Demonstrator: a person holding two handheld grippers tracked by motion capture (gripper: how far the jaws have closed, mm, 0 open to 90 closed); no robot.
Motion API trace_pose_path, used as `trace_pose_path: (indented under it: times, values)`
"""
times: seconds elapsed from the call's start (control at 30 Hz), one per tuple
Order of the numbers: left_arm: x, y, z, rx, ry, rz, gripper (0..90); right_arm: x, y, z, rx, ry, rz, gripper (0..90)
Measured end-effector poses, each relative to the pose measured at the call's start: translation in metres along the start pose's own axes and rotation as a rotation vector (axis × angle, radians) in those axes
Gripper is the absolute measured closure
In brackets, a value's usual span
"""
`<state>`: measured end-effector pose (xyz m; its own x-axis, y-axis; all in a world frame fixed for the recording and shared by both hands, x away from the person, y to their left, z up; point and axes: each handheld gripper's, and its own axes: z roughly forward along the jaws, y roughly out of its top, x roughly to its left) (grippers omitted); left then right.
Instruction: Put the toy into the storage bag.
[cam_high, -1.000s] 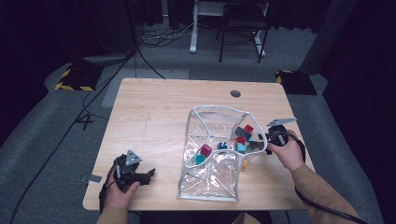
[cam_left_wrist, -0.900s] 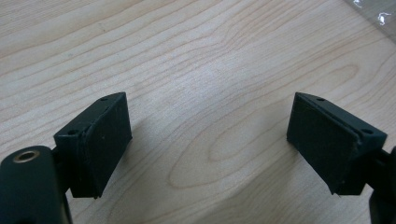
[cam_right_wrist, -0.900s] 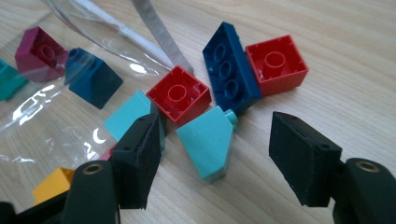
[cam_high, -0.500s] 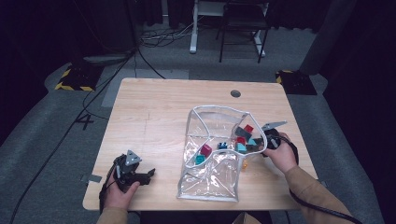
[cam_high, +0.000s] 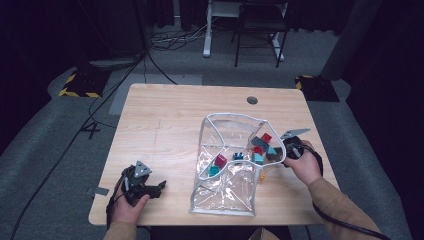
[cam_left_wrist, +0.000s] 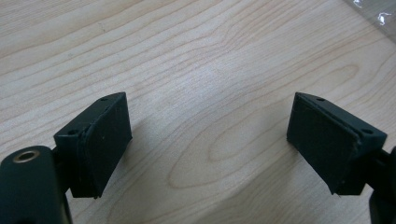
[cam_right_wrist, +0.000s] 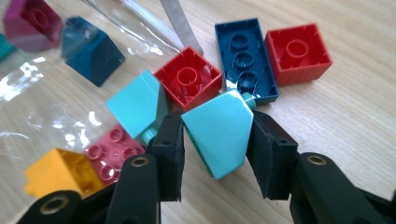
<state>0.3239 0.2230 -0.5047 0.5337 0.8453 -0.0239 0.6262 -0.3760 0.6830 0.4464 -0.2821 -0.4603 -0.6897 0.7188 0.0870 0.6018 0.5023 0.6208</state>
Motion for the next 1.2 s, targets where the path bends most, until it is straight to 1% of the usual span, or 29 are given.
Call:
trace_pose_path:
  times: [0.07,0.1,0.13,0.4,0.5,0.53,0.57,0.67,0.87,1.0,1.07,1.2]
  values:
    - [0.000,0.000,0.000,0.000,0.000,0.000,14.0,0.000,0.002,-0.005,-0.010,-0.004,-0.007,58.8]
    - [0.000,0.000,0.000,0.000,0.000,0.000,14.0,0.000,0.002,-0.005,-0.010,-0.004,-0.007,58.8]
    - [0.000,0.000,0.000,0.000,0.000,0.000,14.0,0.001,0.006,-0.014,-0.025,-0.005,-0.005,58.7]
    - [0.000,0.000,0.000,0.000,0.000,0.000,14.0,0.006,0.018,-0.041,-0.062,-0.006,-0.016,58.8]
    - [0.000,0.000,0.000,0.000,0.000,0.000,14.0,0.007,0.023,-0.050,-0.074,0.000,-0.009,58.7]
    - [0.000,0.000,0.000,0.000,0.000,0.000,14.0,0.007,0.023,-0.050,-0.074,0.000,-0.009,58.7]
    - [0.000,0.000,0.000,0.000,0.000,0.000,14.1,0.008,0.027,-0.057,-0.083,0.007,-0.005,58.8]
    - [0.000,0.000,0.000,0.000,0.000,0.000,14.1,0.009,0.030,-0.065,-0.093,0.018,0.007,58.7]
    - [0.000,0.000,0.000,0.000,0.000,0.000,14.0,0.010,0.039,-0.083,-0.124,0.019,0.002,58.7]
    - [0.000,0.000,0.000,0.000,0.000,0.000,14.0,0.011,0.045,-0.094,-0.147,0.028,0.002,58.7]
    - [0.000,0.000,0.000,0.000,0.000,0.000,14.0,0.011,0.048,-0.098,-0.159,0.038,-0.001,58.7]
    - [0.000,0.000,0.000,0.000,0.000,0.000,14.0,0.012,0.053,-0.107,-0.187,0.036,-0.007,58.7]
